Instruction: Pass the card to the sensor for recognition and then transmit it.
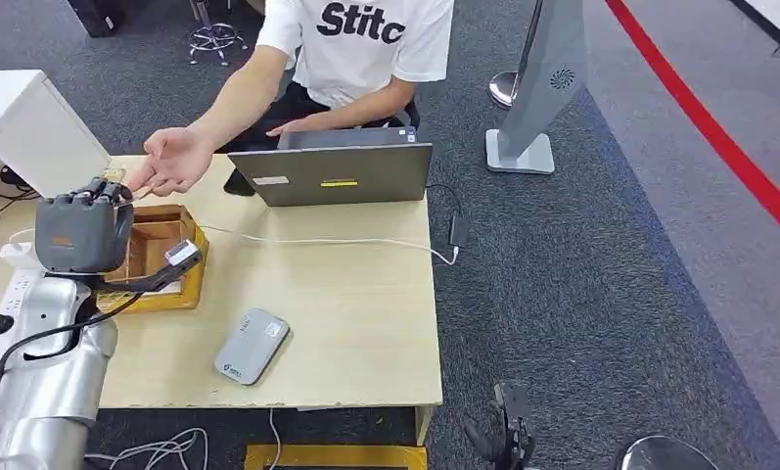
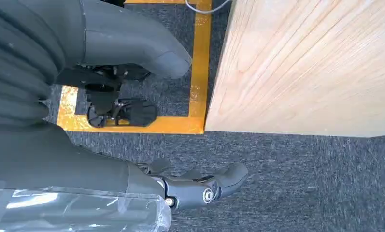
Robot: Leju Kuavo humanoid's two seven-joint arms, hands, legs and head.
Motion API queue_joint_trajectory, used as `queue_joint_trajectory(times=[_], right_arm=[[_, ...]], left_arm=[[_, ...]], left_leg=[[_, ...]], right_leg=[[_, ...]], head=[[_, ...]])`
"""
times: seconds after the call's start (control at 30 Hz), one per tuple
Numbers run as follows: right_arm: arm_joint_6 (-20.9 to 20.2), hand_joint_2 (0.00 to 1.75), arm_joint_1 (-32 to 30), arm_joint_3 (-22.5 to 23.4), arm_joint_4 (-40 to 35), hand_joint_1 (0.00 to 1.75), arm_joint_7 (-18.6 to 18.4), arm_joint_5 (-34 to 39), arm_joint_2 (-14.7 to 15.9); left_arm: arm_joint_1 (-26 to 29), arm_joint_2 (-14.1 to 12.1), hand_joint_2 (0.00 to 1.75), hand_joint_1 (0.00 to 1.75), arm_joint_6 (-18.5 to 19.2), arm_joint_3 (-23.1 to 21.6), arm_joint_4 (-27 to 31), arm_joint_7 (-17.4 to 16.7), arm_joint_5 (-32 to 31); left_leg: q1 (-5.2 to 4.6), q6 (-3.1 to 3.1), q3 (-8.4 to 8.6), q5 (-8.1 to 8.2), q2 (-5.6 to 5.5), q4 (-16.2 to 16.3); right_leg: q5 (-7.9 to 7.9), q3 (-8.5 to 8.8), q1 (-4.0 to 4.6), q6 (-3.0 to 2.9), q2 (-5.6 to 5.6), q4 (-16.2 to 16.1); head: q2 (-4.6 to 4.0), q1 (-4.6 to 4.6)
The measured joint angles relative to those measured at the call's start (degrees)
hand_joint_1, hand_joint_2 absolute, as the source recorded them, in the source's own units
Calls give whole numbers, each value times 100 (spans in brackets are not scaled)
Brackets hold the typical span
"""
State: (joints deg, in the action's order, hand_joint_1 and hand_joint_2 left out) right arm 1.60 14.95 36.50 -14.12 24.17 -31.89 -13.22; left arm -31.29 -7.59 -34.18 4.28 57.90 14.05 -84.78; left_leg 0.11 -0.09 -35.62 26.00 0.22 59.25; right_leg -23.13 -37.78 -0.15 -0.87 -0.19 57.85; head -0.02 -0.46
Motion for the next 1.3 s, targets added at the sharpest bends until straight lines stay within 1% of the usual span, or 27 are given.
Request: queue_joint_trajectory(times=[0.2, 0.3, 0.37, 0.47, 0.5, 0.53, 0.6, 0.63, 0.67, 0.7, 0.77, 0.83, 0.97, 1.0, 1.03, 1.07, 1.17, 1.2, 1.27, 1.3], right_arm=[[0, 175, -3, 2, -2, 0, 7, 15, 0], [35, 175, -6, 2, -2, 0, 26, 61, 0], [77, 175, -21, 4, -2, 0, 57, 114, 2], [100, 175, -69, 17, -2, 0, 107, 197, 13], [105, 175, -87, 24, -2, 0, 120, 234, 22], [130, 175, -115, 47, -4, 0, 152, 307, 33], [142, 175, -195, 103, -9, 0, 199, 457, 66], [108, 175, -226, 161, -13, 0, 229, 555, 83], [48, 175, -267, 227, -15, 0, 258, 656, 103], [15, 175, -311, 292, -17, 0, 277, 717, 124], [-30, 175, -395, 375, -20, 0, 291, 770, 170], [-39, 175, -425, 437, -22, 0, 293, 772, 192], [-39, 175, -429, 487, -33, 0, 299, 778, 199], [-39, 175, -429, 492, -33, 0, 299, 797, 201], [-66, 175, -435, 509, -33, 0, 304, 877, 203], [-123, 175, -444, 573, -33, 175, 317, 971, 219], [-378, 175, -565, 769, -33, 175, 491, 1184, 284], [-443, 175, -609, 813, -33, 175, 557, 1222, 299], [-608, 175, -690, 933, -35, 175, 757, 1320, 350], [-698, 175, -730, 1007, -35, 175, 831, 1386, 387]], left_arm=[[23, -57, 175, 0, -61, 0, -57, -11, 18], [133, -76, 175, 0, -229, 0, -55, -11, 80], [326, -98, 175, 0, -357, 0, -9, -2, 228], [766, -111, 175, 0, -512, 32, 311, 196, 663], [967, -98, 175, 0, -525, 90, 514, 419, 881], [1250, -15, 175, 0, -527, 210, 861, 913, 1213], [1744, 364, 175, 0, -549, 637, 1577, 1919, 2032], [1973, 554, 175, 0, -568, 808, 1916, 2271, 2439], [2297, 733, 175, 0, -584, 969, 2329, 2481, 2882], [2557, 926, 175, 0, -590, 1103, 2686, 2524, 3179], [2913, 1137, 175, 0, -595, 1313, 3212, 2583, 3379], [3134, 1294, 175, 0, -599, 1468, 3544, 2594, 3423], [3302, 1445, 175, 0, -599, 1617, 3894, 2599, 3427], [3320, 1473, 175, 61, -599, 1637, 3943, 2599, 3478], [3355, 1489, 175, 175, -599, 1668, 3985, 2599, 3697], [3431, 1513, 175, 175, -599, 1681, 4048, 2599, 4069], [3734, 1558, 175, 175, -599, 1761, 4209, 2599, 5342], [3835, 1565, 175, 175, -556, 1797, 4227, 2599, 5627], [4031, 1580, 175, 175, -257, 1917, 4218, 2599, 6504], [4085, 1613, 175, 175, 26, 2030, 4164, 2599, 6981]], left_leg=[[0, 0, -2, 1, -1, 0], [0, 0, -3, 2, -1, -1], [0, -3, -2, 6, 2, -1], [0, -3, -1, 7, 3, -1], [0, -3, -1, 9, 5, -1], [-1, -1, 0, 14, 12, 0], [-2, 5, -2, 19, 11, 0], [-4, 8, -1, 24, 11, -1], [-5, 16, -1, 34, 12, 0], [-5, 18, -1, 38, 13, 0], [-5, 21, -3, 44, 9, 0], [-5, 21, -3, 44, -1, 0], [-3, 20, -2, 40, -2, 0], [-3, 20, -2, 40, -3, 0], [-3, 20, 0, 40, -2, -1], [-3, 17, 6, 42, 2, -1], [-2, 17, 10, 43, 2, -1], [-2, 19, 7, 45, -1, -1], [-2, 13, 7, 53, -2, -1], [-2, 14, 8, 54, -2, -2]], right_leg=[[-1, 0, 0, 0, 0, 0], [-1, 0, 0, 1, 0, 0], [-1, 0, -1, 1, 3, 0], [-3, -1, -1, 1, 4, 0], [-4, -2, -1, 0, 7, -1], [-5, -4, -1, -1, 14, -1], [-18, -2, -3, 12, 13, -3], [-22, 1, -4, 17, 13, -3], [-25, 2, -5, 21, 15, -4], [-29, 1, -5, 26, 15, -5], [-38, 3, -5, 31, 12, -7], [-40, 5, -5, 31, 2, -7], [-38, 8, -5, 27, 0, -6], [-37, 9, -5, 27, -2, -6], [-37, 11, -5, 27, -1, -5], [-37, 14, -5, 26, 2, -5], [-43, 15, -4, 19, 3, -4], [-47, 15, -3, 20, -1, -4], [-52, 15, -3, 21, -2, -5], [-52, 17, -3, 21, -2, -5]], head=[[0, -2], [0, 0], [0, -2], [0, 0], [0, -2], [0, -4], [0, -4], [0, -2], [0, -2], [0, 0], [0, 0], [0, 0], [0, 0], [0, -2], [0, 0], [0, -2], [0, -4], [0, -6], [0, -2], [0, 0]])
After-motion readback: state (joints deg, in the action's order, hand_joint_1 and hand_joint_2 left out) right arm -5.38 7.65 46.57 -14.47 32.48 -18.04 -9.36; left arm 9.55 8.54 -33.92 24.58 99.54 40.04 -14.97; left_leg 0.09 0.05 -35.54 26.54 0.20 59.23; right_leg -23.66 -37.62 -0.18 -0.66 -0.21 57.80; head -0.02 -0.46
